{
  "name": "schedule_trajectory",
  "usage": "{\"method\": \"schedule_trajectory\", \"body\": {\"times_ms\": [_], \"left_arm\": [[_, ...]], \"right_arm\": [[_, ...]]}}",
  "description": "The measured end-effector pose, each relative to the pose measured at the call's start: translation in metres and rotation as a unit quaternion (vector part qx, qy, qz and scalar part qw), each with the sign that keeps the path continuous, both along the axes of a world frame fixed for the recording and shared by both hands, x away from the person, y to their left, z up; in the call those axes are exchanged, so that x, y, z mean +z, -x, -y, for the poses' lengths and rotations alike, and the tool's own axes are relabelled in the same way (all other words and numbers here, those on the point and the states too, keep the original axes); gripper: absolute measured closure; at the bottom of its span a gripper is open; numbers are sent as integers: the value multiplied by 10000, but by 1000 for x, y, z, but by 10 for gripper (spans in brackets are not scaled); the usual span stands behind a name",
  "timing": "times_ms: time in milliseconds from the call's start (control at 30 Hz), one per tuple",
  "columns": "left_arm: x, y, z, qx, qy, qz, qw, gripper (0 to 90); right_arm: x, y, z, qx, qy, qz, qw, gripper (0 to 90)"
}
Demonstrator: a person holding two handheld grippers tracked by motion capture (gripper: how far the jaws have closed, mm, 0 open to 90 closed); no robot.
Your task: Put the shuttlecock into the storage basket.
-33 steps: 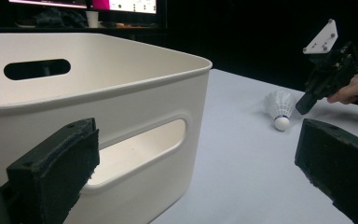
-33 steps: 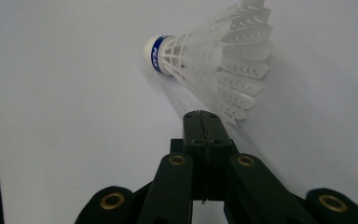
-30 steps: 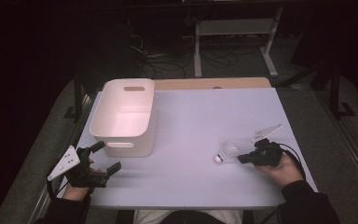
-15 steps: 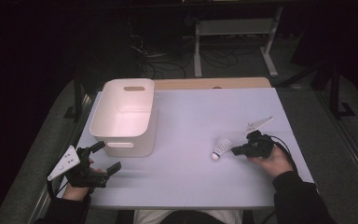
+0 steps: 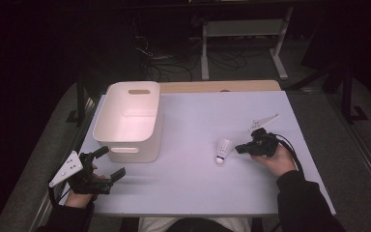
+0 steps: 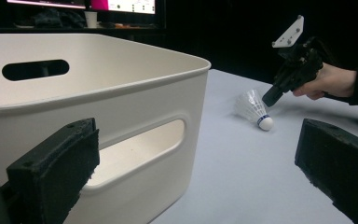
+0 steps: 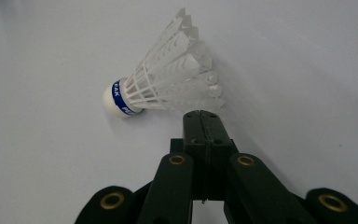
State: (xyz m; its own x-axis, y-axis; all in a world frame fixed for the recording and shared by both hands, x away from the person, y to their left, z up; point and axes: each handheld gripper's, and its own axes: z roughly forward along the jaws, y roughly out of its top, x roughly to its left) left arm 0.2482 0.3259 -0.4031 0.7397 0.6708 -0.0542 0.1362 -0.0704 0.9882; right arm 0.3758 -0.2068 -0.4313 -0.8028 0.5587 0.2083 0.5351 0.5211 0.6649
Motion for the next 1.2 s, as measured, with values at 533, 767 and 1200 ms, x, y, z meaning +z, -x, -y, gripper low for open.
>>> {"method": "schedule_trajectory", "body": {"times_ms": [533,767,1200], "left_arm": [[0,0,0,-7,13,-22,10000,0],[0,0,0,-11,8,-13,10000,0],[0,0,0,-19,15,-20,10000,0]], "right_arm": [[1,-6,-3,-2,-201,-7,9998,891],[2,-11,-14,104,-228,-49,9997,891],[4,-18,-32,267,-268,-37,9993,891]]}}
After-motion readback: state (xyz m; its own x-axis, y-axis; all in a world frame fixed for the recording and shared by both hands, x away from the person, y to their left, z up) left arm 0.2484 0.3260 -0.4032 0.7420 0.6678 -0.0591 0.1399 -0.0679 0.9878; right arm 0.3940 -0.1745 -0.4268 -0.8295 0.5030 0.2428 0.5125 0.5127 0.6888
